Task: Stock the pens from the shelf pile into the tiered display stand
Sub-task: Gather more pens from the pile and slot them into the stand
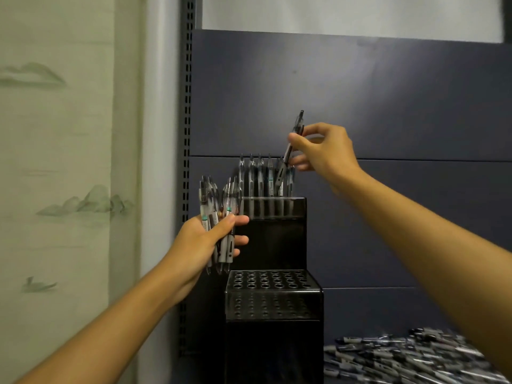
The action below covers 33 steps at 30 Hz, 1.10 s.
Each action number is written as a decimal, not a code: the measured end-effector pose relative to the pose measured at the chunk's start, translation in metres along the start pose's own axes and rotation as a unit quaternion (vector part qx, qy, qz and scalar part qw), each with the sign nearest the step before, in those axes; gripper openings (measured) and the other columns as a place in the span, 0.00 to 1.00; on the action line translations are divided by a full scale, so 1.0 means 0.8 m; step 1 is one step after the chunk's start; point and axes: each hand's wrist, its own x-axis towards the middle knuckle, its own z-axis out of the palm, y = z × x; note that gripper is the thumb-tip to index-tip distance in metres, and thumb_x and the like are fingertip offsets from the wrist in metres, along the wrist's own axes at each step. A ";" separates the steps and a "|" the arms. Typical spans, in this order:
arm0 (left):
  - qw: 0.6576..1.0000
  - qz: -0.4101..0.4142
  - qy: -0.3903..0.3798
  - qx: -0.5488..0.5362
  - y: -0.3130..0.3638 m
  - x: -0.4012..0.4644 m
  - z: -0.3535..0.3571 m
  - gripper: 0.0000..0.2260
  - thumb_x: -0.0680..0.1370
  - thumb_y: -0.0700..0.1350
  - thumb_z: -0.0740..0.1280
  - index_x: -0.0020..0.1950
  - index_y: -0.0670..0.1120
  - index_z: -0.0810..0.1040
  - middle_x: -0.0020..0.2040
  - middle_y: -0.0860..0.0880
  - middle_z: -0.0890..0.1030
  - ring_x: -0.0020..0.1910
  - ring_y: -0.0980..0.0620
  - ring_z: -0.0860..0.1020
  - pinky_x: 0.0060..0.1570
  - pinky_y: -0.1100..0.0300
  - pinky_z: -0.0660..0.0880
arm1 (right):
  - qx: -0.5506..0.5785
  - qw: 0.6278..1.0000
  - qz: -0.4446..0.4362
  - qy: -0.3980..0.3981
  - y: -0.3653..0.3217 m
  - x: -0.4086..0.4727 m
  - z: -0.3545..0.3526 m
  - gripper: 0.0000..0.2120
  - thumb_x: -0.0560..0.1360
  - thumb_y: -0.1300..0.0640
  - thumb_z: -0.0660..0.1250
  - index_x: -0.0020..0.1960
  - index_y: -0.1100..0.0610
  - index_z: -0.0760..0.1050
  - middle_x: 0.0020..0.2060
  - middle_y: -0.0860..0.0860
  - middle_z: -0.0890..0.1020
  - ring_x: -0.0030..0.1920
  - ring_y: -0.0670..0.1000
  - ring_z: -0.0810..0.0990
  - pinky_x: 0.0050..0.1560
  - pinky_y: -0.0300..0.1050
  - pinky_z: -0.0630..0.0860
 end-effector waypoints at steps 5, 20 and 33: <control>1.000 -0.005 0.015 -0.019 -0.010 0.001 0.000 0.07 0.80 0.46 0.64 0.56 0.50 0.80 0.53 0.52 0.86 0.49 0.48 0.85 0.48 0.52 0.80 | -0.077 0.997 -0.016 0.006 0.012 0.027 0.005 0.11 0.77 0.53 0.72 0.55 0.57 0.76 0.48 0.56 0.84 0.34 0.52 0.86 0.39 0.45 0.84; 0.999 -0.003 0.019 -0.032 -0.022 0.011 0.000 0.07 0.80 0.46 0.64 0.54 0.50 0.81 0.52 0.52 0.86 0.49 0.49 0.85 0.48 0.52 0.80 | -0.100 0.994 0.017 -0.044 0.043 0.035 0.016 0.14 0.76 0.53 0.72 0.57 0.59 0.77 0.44 0.58 0.85 0.37 0.52 0.86 0.36 0.43 0.84; 0.999 0.005 0.004 -0.036 -0.021 0.017 0.000 0.11 0.81 0.46 0.63 0.62 0.48 0.77 0.52 0.53 0.86 0.48 0.49 0.85 0.42 0.57 0.82 | -0.224 0.957 0.073 -0.171 0.046 0.042 0.022 0.10 0.76 0.54 0.72 0.47 0.60 0.77 0.39 0.59 0.85 0.37 0.54 0.87 0.38 0.47 0.85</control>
